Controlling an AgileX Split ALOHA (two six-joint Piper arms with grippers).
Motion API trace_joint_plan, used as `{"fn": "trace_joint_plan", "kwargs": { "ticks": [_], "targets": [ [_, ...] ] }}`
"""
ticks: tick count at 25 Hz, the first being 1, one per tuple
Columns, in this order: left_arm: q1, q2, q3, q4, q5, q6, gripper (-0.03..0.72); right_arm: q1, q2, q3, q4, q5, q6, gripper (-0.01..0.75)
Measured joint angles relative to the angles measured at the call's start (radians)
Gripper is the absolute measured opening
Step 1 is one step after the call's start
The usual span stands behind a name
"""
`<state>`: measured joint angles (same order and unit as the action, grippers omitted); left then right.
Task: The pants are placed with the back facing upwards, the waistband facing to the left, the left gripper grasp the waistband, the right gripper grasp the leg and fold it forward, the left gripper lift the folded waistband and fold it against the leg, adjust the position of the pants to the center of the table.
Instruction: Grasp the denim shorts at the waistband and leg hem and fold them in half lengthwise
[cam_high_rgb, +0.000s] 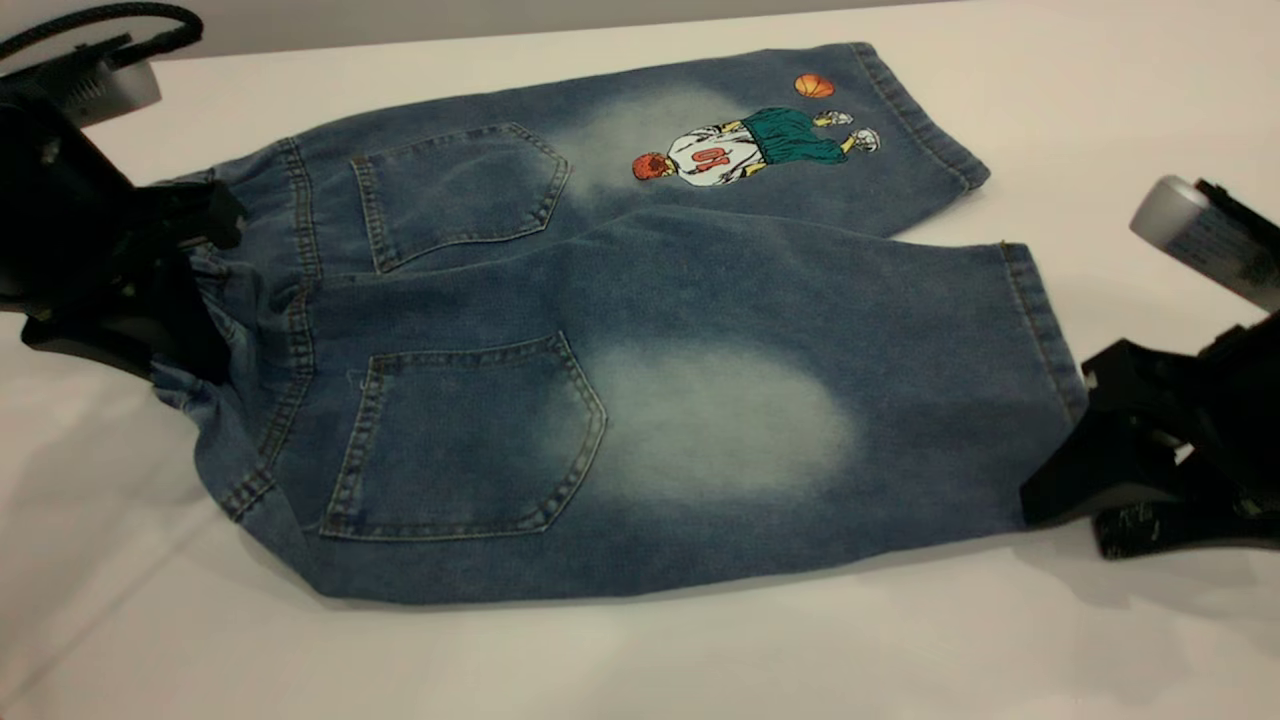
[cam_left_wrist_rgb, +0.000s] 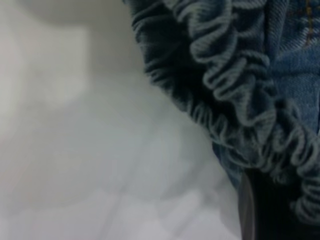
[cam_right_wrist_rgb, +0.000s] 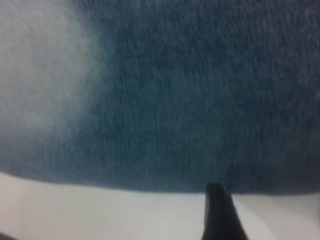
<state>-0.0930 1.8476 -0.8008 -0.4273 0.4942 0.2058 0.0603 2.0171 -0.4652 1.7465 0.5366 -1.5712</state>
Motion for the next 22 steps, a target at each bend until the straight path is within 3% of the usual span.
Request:
{"fn": "trace_joint_plan", "kwargs": {
  "ticks": [8,16,20,22],
  "targets": [
    [0.0,0.0,0.0,0.001,0.003,0.0,0.14,0.0,-0.001,-0.037,0.0,-0.061,0.0,0.35],
    [0.0,0.0,0.0,0.004,-0.002,0.0,0.14,0.0,0.035,-0.105,-0.003,0.042,0.001,0.346],
    [0.0,0.0,0.0,0.004,-0.002,0.0,0.14,0.0,0.069,-0.126,0.0,0.053,0.001,0.283],
    [0.0,0.0,0.0,0.005,-0.001,0.0,0.14,0.0,0.07,-0.126,-0.001,0.045,0.001,0.199]
  ]
}}
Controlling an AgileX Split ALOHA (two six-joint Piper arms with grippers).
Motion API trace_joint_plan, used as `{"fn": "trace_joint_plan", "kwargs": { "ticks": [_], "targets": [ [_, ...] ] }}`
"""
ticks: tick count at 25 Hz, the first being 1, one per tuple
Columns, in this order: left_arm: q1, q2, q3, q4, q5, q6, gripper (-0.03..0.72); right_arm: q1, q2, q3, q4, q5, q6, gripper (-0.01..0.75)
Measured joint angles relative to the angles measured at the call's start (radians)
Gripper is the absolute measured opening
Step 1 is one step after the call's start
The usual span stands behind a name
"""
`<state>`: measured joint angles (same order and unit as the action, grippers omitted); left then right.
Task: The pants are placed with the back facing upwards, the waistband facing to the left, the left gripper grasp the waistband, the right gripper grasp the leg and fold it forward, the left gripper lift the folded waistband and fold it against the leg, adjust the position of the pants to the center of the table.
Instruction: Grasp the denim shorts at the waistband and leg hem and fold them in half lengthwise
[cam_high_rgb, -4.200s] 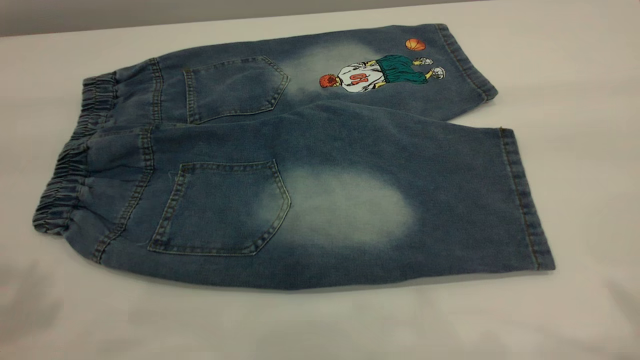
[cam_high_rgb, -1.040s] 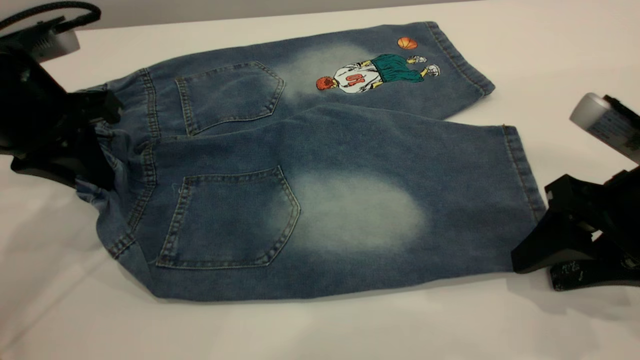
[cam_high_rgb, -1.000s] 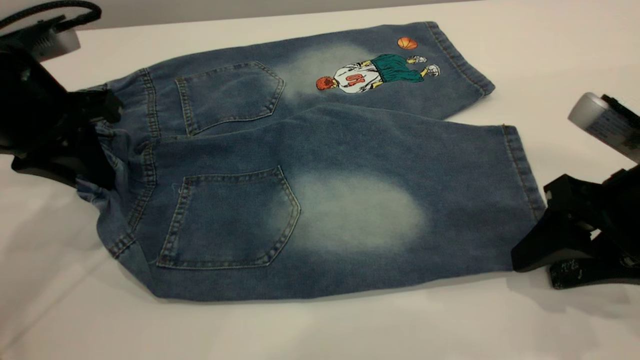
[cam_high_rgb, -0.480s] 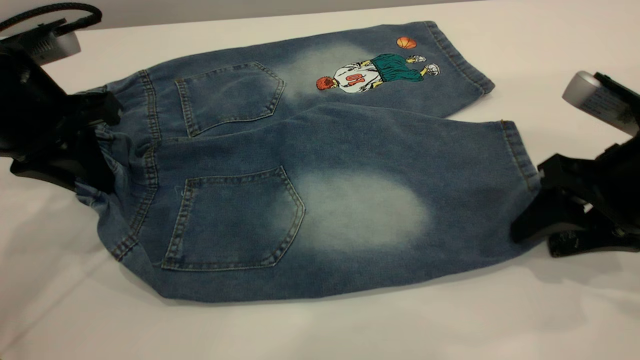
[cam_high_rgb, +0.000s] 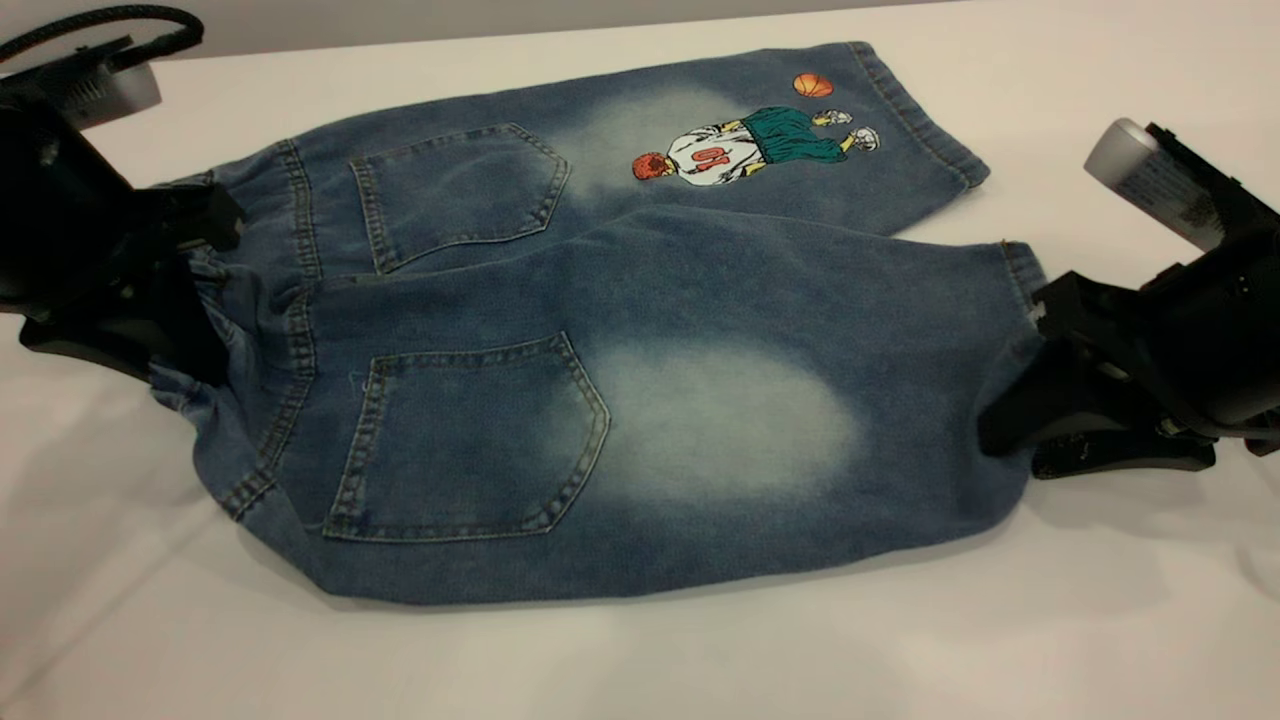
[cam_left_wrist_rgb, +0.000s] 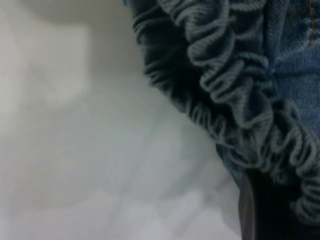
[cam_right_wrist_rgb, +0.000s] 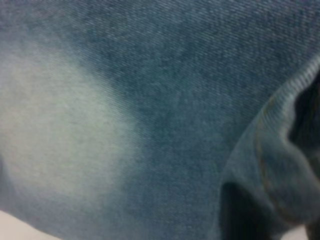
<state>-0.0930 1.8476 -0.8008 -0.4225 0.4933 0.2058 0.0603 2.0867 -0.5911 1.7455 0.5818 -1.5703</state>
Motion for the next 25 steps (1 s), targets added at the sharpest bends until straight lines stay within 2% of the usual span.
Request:
{"fn": "trace_joint_plan", "kwargs": {
  "ticks": [3,5,11,17,19,25],
  "targets": [
    [0.0,0.0,0.0,0.003,0.006,0.0,0.14,0.0,0.0,-0.003,-0.001,0.007,0.0,0.053],
    [0.0,0.0,0.0,0.003,0.019,0.0,0.14,0.0,-0.007,-0.003,-0.002,0.028,0.0,0.018],
    [0.0,-0.053,0.001,0.034,0.095,0.0,0.14,0.0,-0.099,0.018,-0.046,0.028,0.089,0.009],
    [0.001,-0.18,0.057,0.151,0.163,-0.074,0.14,0.0,-0.261,0.116,-0.269,-0.113,0.284,0.009],
    [0.001,-0.223,0.092,0.191,0.191,-0.116,0.14,0.0,-0.321,0.156,-0.342,-0.128,0.363,0.009],
    [0.001,-0.365,0.19,0.189,0.269,-0.2,0.14,0.0,-0.54,0.205,-0.574,-0.047,0.615,0.009]
  ]
}}
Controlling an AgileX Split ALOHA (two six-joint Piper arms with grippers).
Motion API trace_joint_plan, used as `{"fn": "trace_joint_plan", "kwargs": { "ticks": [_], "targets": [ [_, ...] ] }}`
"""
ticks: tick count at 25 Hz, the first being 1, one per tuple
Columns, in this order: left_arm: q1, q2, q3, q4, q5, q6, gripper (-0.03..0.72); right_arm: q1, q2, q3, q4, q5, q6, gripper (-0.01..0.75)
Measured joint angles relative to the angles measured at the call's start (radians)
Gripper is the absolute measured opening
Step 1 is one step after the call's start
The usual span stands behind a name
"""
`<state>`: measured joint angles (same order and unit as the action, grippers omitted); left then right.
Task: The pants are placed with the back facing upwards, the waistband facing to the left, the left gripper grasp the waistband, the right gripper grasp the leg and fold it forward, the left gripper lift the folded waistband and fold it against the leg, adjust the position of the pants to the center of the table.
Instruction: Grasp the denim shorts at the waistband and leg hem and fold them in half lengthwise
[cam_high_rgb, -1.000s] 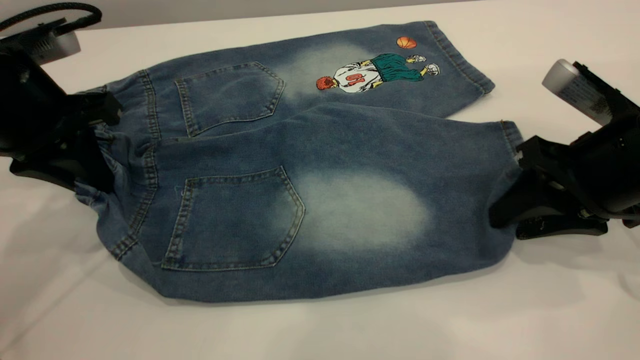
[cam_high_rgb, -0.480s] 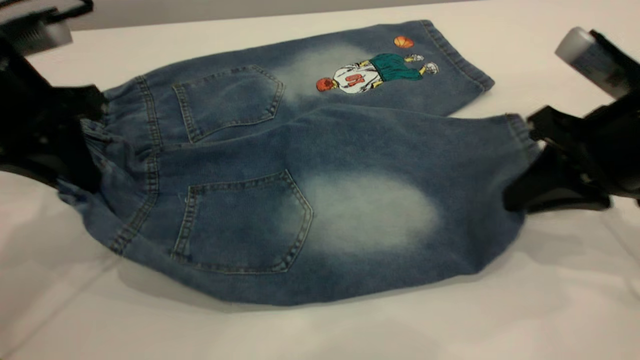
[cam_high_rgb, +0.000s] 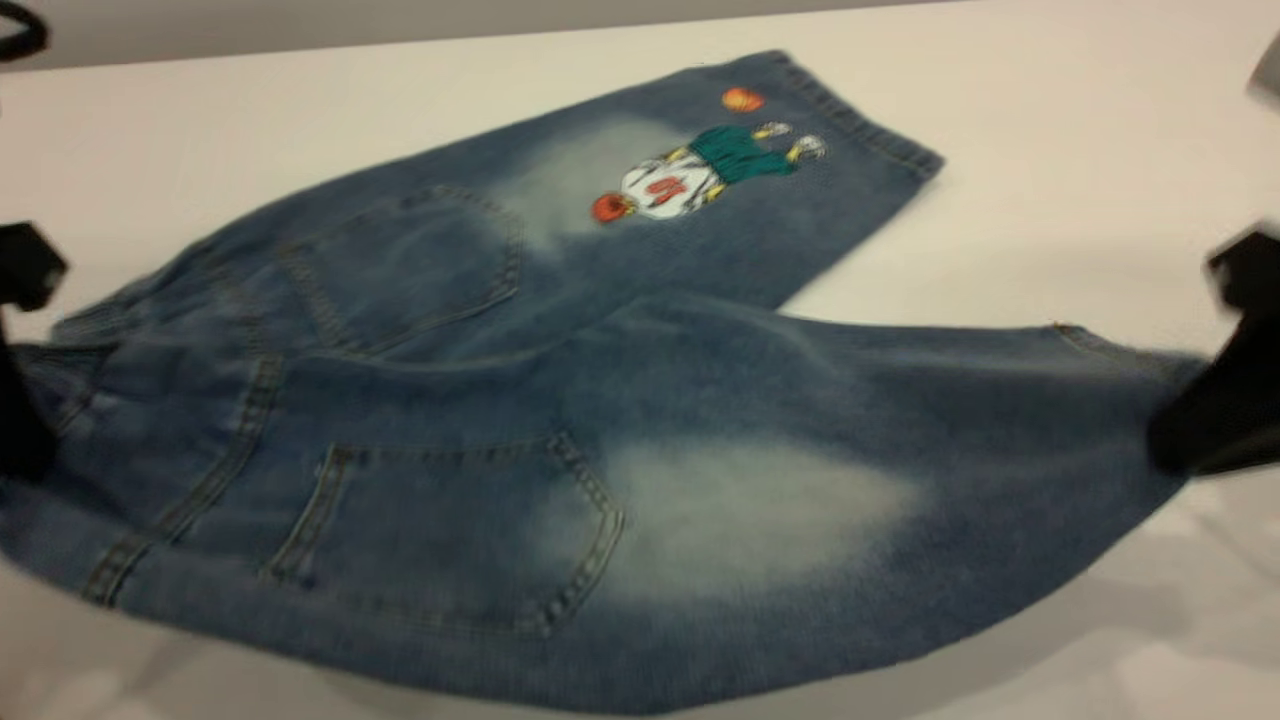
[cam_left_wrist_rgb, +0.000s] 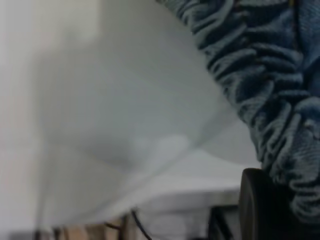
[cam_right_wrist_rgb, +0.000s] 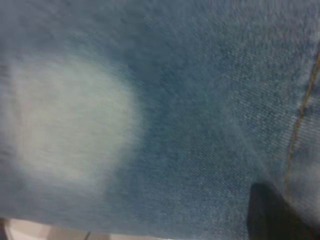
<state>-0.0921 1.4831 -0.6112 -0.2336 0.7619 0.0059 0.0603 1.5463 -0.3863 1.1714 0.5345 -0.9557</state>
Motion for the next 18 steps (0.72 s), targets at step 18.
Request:
{"fn": "trace_joint_plan", "kwargs": {
  "ticks": [18],
  "targets": [
    [-0.001,-0.219,0.024,-0.189,-0.16,-0.103,0.14,0.0,-0.205,-0.305,-0.449,0.109,0.561,0.011]
  ]
}}
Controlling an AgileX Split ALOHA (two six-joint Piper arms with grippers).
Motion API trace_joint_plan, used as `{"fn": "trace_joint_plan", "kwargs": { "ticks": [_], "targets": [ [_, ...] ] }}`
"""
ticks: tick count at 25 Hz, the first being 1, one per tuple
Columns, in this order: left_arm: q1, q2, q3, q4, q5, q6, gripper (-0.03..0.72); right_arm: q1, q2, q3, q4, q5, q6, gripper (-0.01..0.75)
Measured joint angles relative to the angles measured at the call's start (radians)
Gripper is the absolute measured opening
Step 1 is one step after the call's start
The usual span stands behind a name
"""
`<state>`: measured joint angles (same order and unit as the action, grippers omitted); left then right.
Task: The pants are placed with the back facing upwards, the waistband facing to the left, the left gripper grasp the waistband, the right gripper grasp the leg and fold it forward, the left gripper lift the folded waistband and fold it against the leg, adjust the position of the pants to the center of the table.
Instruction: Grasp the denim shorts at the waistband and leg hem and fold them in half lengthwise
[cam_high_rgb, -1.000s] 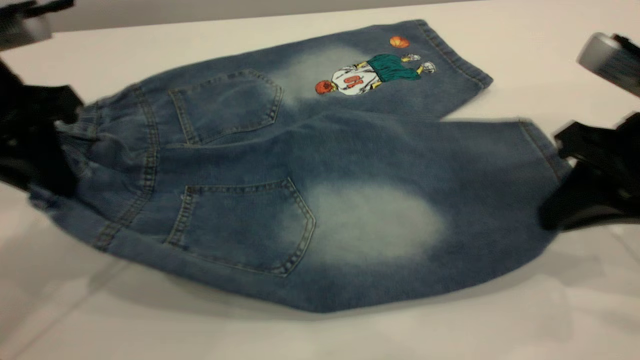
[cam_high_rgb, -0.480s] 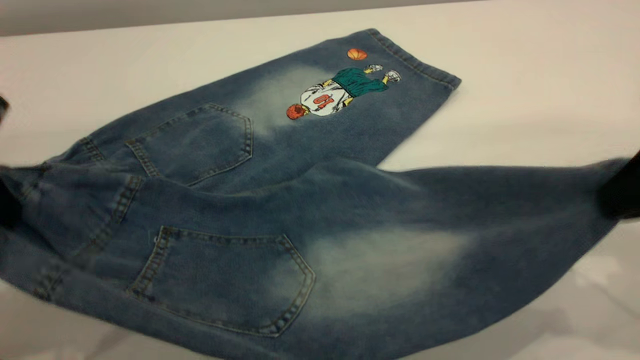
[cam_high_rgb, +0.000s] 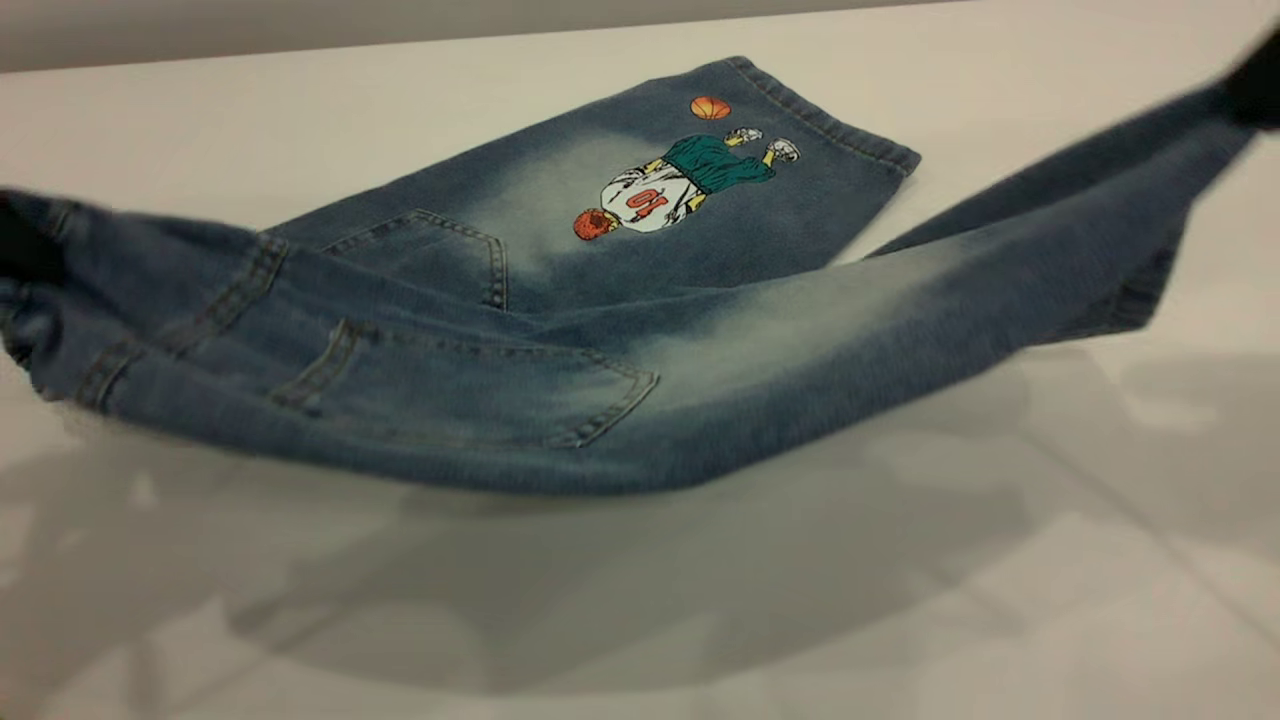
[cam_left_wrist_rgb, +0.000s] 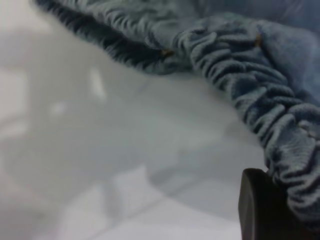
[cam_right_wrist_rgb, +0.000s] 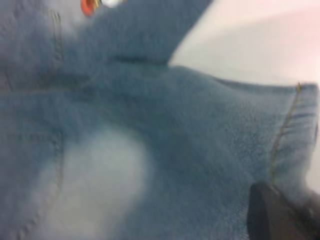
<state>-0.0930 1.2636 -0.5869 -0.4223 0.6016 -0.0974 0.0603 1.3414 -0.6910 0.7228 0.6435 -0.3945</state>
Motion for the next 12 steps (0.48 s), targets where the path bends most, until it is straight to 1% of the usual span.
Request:
{"fn": "trace_joint_plan", "kwargs": {
  "ticks": [6,12],
  "targets": [
    [0.001,0.019,0.0,-0.154,-0.114,-0.022,0.14,0.0,0.171,-0.153,0.019,-0.013,-0.017,0.011],
    [0.001,0.074,0.006,-0.333,-0.257,-0.048,0.14,0.0,0.342,-0.332,0.086,-0.014,-0.032,0.011]
  ]
}}
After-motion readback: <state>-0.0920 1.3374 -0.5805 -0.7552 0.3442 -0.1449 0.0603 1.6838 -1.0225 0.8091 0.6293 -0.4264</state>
